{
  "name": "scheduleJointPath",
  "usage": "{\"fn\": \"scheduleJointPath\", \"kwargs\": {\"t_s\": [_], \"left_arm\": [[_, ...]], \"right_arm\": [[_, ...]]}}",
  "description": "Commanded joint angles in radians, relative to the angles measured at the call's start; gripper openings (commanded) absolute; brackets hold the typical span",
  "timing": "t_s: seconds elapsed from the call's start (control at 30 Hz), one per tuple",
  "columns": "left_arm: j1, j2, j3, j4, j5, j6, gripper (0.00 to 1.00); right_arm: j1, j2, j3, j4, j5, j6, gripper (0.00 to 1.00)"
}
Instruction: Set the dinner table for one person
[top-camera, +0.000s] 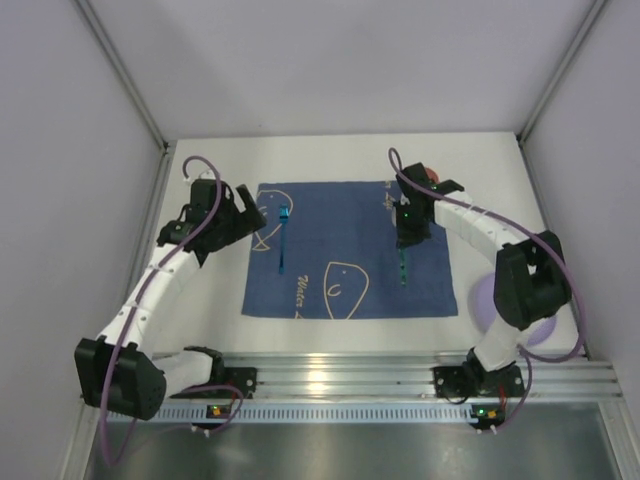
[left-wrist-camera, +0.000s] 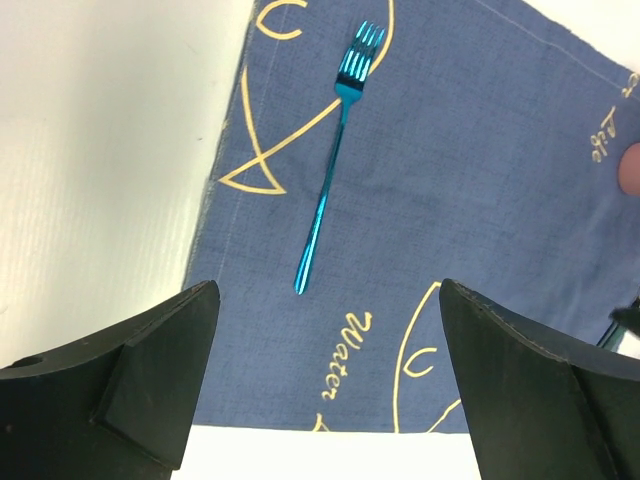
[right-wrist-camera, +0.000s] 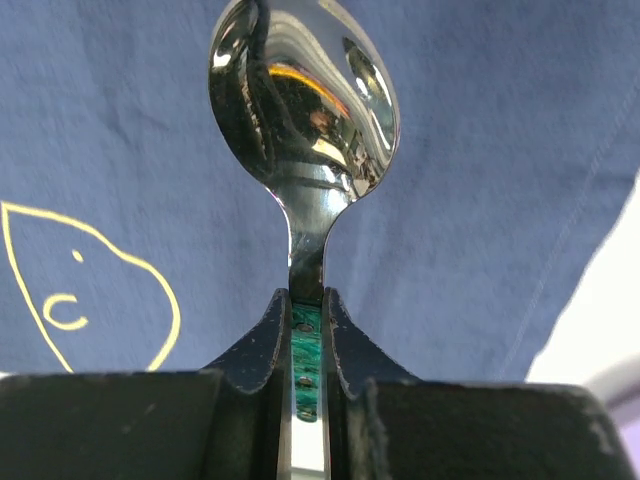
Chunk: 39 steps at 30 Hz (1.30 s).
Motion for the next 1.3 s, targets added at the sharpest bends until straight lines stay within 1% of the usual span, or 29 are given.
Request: {"fn": "scheduleJointPath", "kwargs": {"t_s": [0.0,0.27,0.33,0.37,0.4,0.5,0.53,0.63,0.73,0.87,0.9,0.93,0.97,1.0,1.03,1.1,1.13,1.2,1.23,1.27], "left_arm": [[0.000,-0.046,0.035,-0.051,-0.033,0.047,0.97],[0.001,-0.049,0.063,-0.111,-0.044,0.093,0.96],[0.000,-0.041,0.072,-0.117,-0.039,0.099,0.96],[0.000,-0.035,0.077,-0.118,-0.041,0.105,0.96],[0.001,-0.030,0.080,-0.120,-0.039,0.108,0.96],[0.000,-0.018,0.090,-0.123,-0.036,0.119,0.96],[0.000,-0.015,0.096,-0.121,-0.035,0.122,0.96],[0.000,-0.003,0.104,-0.121,-0.031,0.129,0.96],[0.000,0.003,0.101,-0.114,-0.031,0.131,0.96],[0.000,0.011,0.086,-0.083,-0.027,0.125,0.96],[0.000,0.017,0.081,-0.075,-0.022,0.123,0.96],[-0.002,0.020,0.075,-0.060,-0.013,0.120,0.95],[-0.002,0.031,0.072,-0.054,-0.005,0.117,0.96],[-0.003,0.037,0.069,-0.049,0.001,0.116,0.95],[-0.008,0.042,0.063,-0.043,0.008,0.113,0.95],[-0.012,0.057,0.057,-0.023,0.016,0.106,0.94],[-0.019,0.062,0.052,-0.017,0.024,0.103,0.94],[-0.022,0.065,0.046,-0.006,0.033,0.091,0.94],[-0.026,0.068,0.037,-0.003,0.034,0.090,0.94],[-0.028,0.065,0.032,0.000,0.033,0.085,0.93]], "right_arm": [[0.009,0.063,0.106,0.078,-0.020,0.003,0.00],[0.009,0.229,0.184,0.078,0.012,0.031,0.00],[0.009,0.241,0.187,0.080,0.018,0.040,0.13],[0.009,0.251,0.191,0.081,0.026,0.047,0.21],[0.009,0.252,0.192,0.083,0.028,0.050,0.32],[0.011,0.255,0.201,0.083,0.029,0.057,0.43],[0.009,0.254,0.206,0.081,0.026,0.057,0.44],[0.011,0.222,0.200,0.077,0.008,0.067,0.45],[0.022,0.150,0.169,0.074,-0.015,0.077,0.46],[0.040,-0.037,0.093,0.049,-0.009,0.078,0.48],[0.038,-0.076,0.077,0.040,0.003,0.080,0.49],[0.032,-0.157,0.062,0.019,0.032,0.075,0.51],[0.025,-0.201,0.025,0.008,0.041,0.072,0.53],[0.009,-0.240,0.001,0.001,0.046,0.069,0.56],[-0.038,-0.315,-0.025,-0.014,0.044,0.063,0.57],[-0.113,-0.378,-0.104,-0.031,0.020,0.052,0.59],[-0.200,-0.422,-0.133,-0.038,0.012,0.037,0.60],[-0.299,-0.450,-0.210,-0.055,-0.009,0.018,0.64],[-0.405,-0.453,-0.231,-0.061,-0.018,0.006,0.65],[-0.469,-0.446,-0.268,-0.065,-0.055,0.000,0.66]]}}
